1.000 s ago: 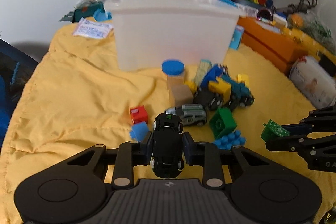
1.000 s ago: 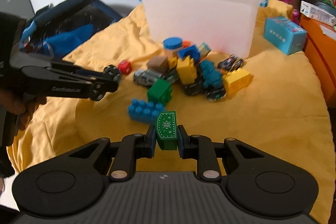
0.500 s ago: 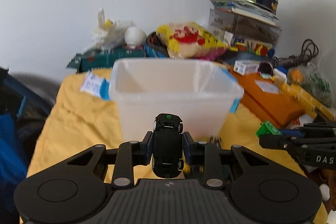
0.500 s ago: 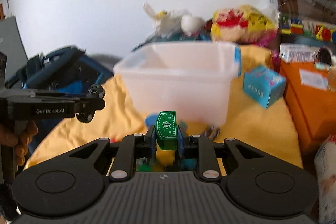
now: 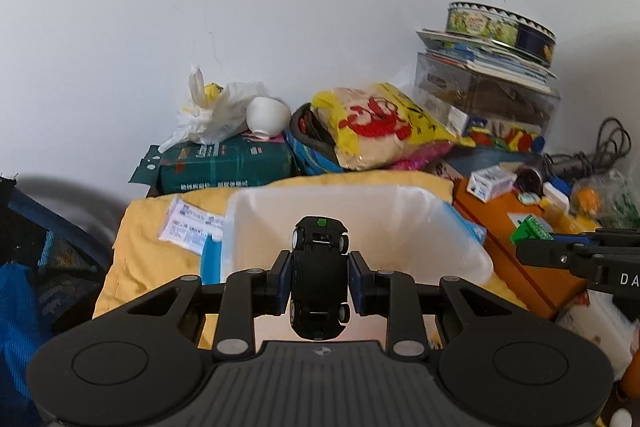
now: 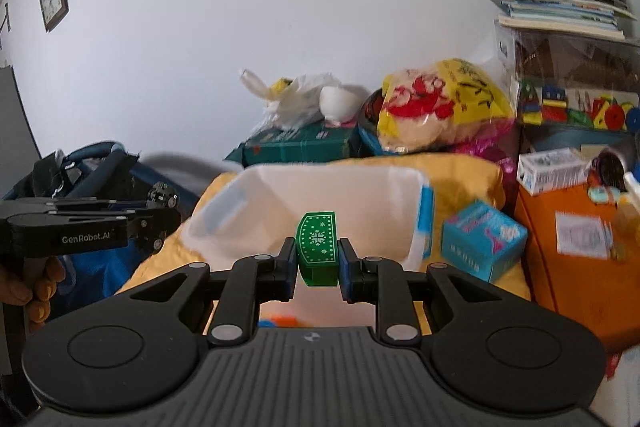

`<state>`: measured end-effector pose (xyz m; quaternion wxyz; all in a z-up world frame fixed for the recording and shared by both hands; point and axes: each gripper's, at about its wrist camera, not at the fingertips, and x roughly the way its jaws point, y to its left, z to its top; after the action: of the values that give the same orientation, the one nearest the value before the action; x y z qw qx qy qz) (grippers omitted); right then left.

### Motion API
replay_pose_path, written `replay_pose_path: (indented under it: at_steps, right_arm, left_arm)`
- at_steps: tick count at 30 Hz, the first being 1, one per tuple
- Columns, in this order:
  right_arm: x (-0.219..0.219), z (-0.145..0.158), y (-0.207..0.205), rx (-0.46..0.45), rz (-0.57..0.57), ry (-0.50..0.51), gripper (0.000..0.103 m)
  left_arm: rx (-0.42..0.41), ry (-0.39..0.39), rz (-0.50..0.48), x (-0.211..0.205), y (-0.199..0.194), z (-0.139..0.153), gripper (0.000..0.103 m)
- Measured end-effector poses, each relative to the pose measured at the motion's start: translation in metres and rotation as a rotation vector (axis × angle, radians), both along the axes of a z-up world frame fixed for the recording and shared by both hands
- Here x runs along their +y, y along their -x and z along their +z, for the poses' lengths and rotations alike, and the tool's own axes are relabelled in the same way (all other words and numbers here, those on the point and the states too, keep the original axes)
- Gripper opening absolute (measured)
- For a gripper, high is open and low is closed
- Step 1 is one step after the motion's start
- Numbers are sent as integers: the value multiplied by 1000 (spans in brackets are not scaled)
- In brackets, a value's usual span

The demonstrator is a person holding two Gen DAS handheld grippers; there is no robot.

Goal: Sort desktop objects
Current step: 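Carry the green tile and black car into the clear bin and release both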

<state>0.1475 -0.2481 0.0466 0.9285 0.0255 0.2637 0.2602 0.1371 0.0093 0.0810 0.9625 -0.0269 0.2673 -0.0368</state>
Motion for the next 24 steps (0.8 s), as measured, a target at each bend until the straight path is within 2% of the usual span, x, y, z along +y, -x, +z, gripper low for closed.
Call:
replay_pose_path:
  at_steps: [6, 10, 21, 22, 23, 24]
  right_arm:
    - [6, 12, -24, -25, 5, 0, 24]
    - [12, 12, -42, -11, 8, 0, 24]
    - [30, -8, -90, 76, 6, 57, 24]
    - [33, -11, -95, 87, 10, 62, 24]
    - [36, -12, -100, 99, 12, 66, 26]
    - [38, -14, -104, 108, 5, 76, 41]
  left_arm:
    - [-18, -10, 1, 2, -25, 13, 32]
    - [-10, -20, -3, 2, -43, 13, 32]
    - [61, -25, 7, 5, -86, -7, 33]
    - [70, -24, 3, 6, -89, -9, 34]
    - [79, -22, 1, 6, -92, -11, 42]
    - [85, -24, 6, 7, -94, -12, 50]
